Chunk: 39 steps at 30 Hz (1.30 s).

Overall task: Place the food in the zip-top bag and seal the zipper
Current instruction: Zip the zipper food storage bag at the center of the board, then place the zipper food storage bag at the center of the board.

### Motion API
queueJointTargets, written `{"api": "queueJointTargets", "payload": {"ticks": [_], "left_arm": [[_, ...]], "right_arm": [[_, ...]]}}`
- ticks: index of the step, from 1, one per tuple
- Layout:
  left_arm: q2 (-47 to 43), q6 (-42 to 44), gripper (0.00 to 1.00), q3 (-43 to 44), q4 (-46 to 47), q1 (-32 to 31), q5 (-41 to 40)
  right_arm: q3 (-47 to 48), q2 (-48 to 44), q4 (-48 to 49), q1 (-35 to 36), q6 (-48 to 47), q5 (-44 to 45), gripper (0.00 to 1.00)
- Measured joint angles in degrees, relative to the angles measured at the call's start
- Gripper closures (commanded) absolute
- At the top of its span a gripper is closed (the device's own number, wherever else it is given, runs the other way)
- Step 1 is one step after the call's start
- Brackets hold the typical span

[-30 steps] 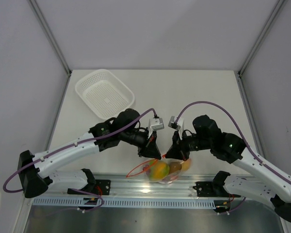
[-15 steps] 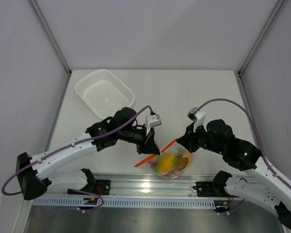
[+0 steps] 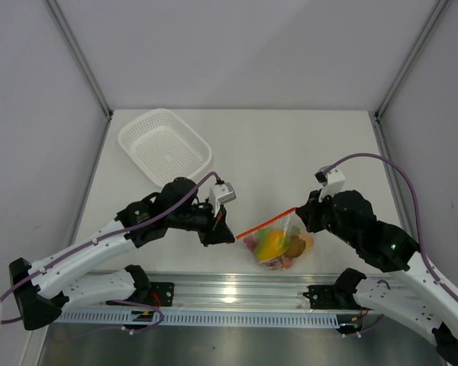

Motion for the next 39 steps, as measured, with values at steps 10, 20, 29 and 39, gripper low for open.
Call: {"api": "queueJointTargets", "payload": {"ticks": [10, 20, 29, 39], "left_arm": [[-2.9, -0.7, 0.32, -2.0, -2.3, 0.0, -7.1], [-5.3, -4.2, 0.0, -1.0, -5.2, 0.1, -26.2], [-14.6, -4.9, 0.01, -1.4, -2.3, 0.1, -30.7], [-17.6, -7.1, 0.01, -7.4, -1.1, 0.0, -26.9]], "right_arm": [[-0.7, 1.0, -0.2, -0.2, 1.4, 1.9, 1.0], [-0.9, 7.3, 2.9, -5.4, 2.4, 5.0, 1.0], [0.4, 19.5, 7.7, -30.9, 3.3, 1.9, 1.0], [7.0, 36.8, 11.6, -49.3, 2.9, 3.0, 1.0]]}}
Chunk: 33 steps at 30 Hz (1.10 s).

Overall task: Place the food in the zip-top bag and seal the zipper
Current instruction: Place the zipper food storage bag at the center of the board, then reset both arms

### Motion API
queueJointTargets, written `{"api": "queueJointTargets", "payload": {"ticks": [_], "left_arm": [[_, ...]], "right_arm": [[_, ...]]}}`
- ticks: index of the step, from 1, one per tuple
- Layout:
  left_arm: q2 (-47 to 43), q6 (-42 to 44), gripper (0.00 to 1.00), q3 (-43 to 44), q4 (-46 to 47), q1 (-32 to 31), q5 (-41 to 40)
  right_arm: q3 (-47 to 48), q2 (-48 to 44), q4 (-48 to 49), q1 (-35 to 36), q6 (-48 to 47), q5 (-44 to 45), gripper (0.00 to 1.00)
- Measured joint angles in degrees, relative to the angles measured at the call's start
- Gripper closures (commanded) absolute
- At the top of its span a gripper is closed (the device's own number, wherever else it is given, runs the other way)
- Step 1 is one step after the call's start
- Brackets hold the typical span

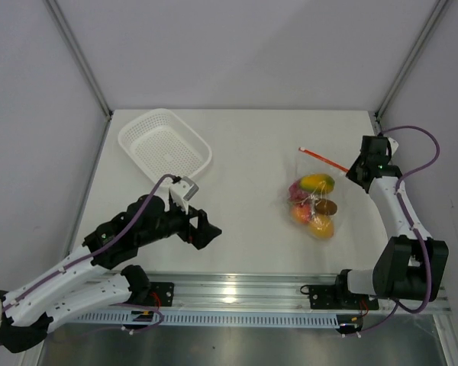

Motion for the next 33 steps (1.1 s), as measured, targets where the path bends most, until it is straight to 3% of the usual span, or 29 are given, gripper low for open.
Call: {"api": "queueJointTargets", "payload": {"ticks": [2, 3, 6, 7, 9, 10, 14, 15, 19, 23, 33], "left_arm": [[-1.0, -0.3, 0.01, -0.1, 0.0, 0.0, 0.3], [-1.6, -0.3, 0.01, -0.1, 0.0, 0.0, 0.4], [-2.5, -0.4, 0.01, -0.3, 0.0, 0.0, 0.6], [-2.8, -0.5, 0.01, -0.5, 0.0, 0.0, 0.8], [-3.3, -0.8, 0.0, -1.0, 0.0, 0.0, 1.3], [-3.4, -0.9, 0.0, -1.2, 0.0, 0.0, 1.4], [-3.4, -1.0, 0.01, -1.6, -0.1, 0.0, 1.7], [-3.2, -1.2, 0.0, -1.6, -0.1, 0.0, 1.8], [-2.1, -1.8, 0.01, -1.6, -0.1, 0.0, 1.9], [-1.4, -2.7, 0.01, -1.6, -0.3, 0.0, 1.9], [-3.4, -6.0, 0.01, -3.7, 0.1, 0.0, 1.8]], "right_arm": [[0.3, 2.2, 0.7, -2.7, -0.1, 0.0, 0.97], [0.3, 3.0, 1.0, -4.0, -0.2, -0.1, 0.84], [0.4, 4.8, 1.6, -7.2, -0.2, -0.5, 0.63], [0.4, 5.2, 1.7, -8.1, -0.3, -0.8, 0.52], [0.5, 5.5, 1.7, -9.6, -0.5, -1.1, 0.43], [0.6, 5.5, 1.6, -10.1, -0.6, -1.1, 0.32], [2.4, 5.5, 0.4, -10.6, -0.7, -0.9, 0.19], [3.2, 5.4, -0.4, -10.4, -0.6, -0.8, 0.01], [6.3, 3.4, -3.8, -7.3, -0.3, 1.2, 0.01], [7.4, -3.3, -7.8, 1.5, 1.0, 4.2, 0.01], [2.0, -20.9, -17.1, 35.9, 14.9, 9.9, 0.01]]}}
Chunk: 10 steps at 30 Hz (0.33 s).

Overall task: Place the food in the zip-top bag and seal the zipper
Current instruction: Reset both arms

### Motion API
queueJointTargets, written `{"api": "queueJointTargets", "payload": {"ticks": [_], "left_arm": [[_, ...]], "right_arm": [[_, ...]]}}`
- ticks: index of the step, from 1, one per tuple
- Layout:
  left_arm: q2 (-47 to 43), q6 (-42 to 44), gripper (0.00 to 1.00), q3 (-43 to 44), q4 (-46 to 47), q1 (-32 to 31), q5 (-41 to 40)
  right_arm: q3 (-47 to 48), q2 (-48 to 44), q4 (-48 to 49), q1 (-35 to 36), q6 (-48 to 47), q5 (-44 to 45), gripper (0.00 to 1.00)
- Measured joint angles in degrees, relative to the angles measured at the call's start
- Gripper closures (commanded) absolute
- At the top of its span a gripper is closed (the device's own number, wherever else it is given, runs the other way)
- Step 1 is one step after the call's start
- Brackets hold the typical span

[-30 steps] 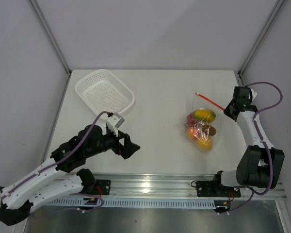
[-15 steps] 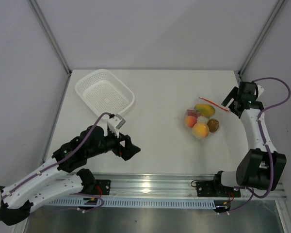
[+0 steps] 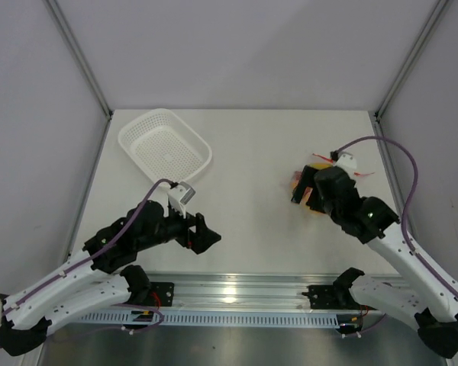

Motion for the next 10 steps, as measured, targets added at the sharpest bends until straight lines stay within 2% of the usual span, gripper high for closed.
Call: {"api": "queueJointTargets", "payload": {"ticks": [4, 10], "left_arm": [[-1.3, -2.6, 0.01, -3.0, 1.6, 0.0, 0.5], [-6.9, -7.9, 0.01, -10.7, 6.3, 0.0, 4.4]], "right_arm": [[-4.2, -1.2, -5.2, 17.0, 9.5, 3.3, 0.01], [-4.7, 4.5, -14.0, 39.3, 25.6, 11.6, 0.0]]}}
